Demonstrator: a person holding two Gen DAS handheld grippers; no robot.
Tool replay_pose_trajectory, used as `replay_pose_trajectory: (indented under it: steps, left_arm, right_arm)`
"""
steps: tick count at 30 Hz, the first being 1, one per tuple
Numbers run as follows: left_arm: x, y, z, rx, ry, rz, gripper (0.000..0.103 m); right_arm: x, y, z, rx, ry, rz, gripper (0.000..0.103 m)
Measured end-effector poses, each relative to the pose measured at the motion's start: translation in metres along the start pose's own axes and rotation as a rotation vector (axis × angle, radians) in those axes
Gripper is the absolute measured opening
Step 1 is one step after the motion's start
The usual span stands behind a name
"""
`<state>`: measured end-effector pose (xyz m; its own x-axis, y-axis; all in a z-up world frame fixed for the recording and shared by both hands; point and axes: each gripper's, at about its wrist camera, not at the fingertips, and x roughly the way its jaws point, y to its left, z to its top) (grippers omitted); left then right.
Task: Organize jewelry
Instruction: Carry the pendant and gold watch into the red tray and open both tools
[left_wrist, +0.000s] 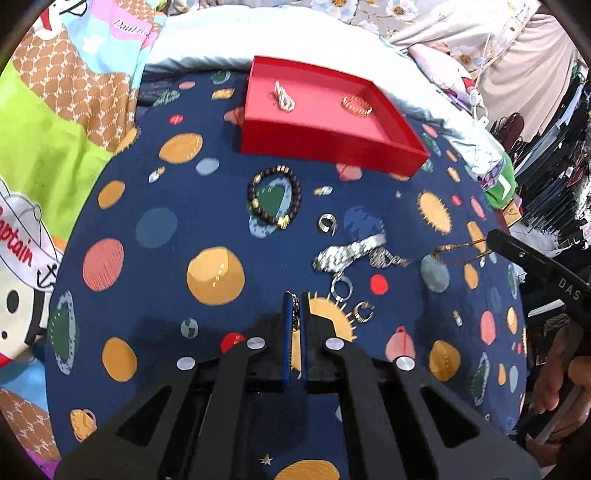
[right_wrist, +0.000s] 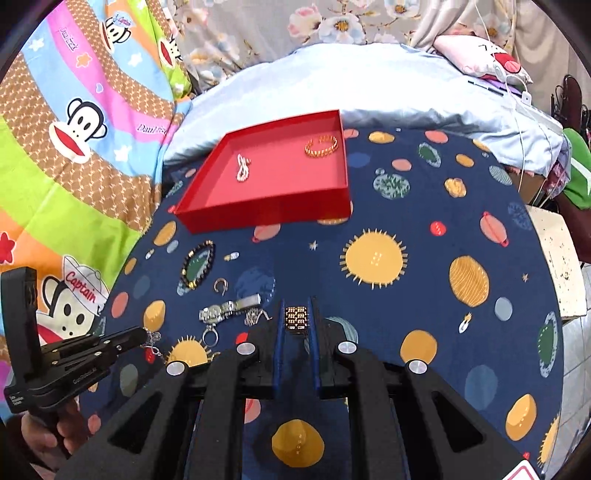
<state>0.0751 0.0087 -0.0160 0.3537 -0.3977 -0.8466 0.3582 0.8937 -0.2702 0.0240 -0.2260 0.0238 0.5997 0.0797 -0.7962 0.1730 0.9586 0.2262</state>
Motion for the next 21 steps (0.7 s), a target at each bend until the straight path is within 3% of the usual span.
replay_pose_trajectory:
  steps: [11,21]
  left_arm:
    - [-0.017,0.001,0.057,0.024,-0.07,-0.008,0.002]
    - [-0.013,-0.008,0.154,0.105,-0.202,0.047,0.002]
  right_arm:
    - [-0.002,-0.006,0.049,-0.026,-0.06,-0.021,0.01]
    - [0.039,0.002,0.15,-0.05,-0.136,0.0,0.01]
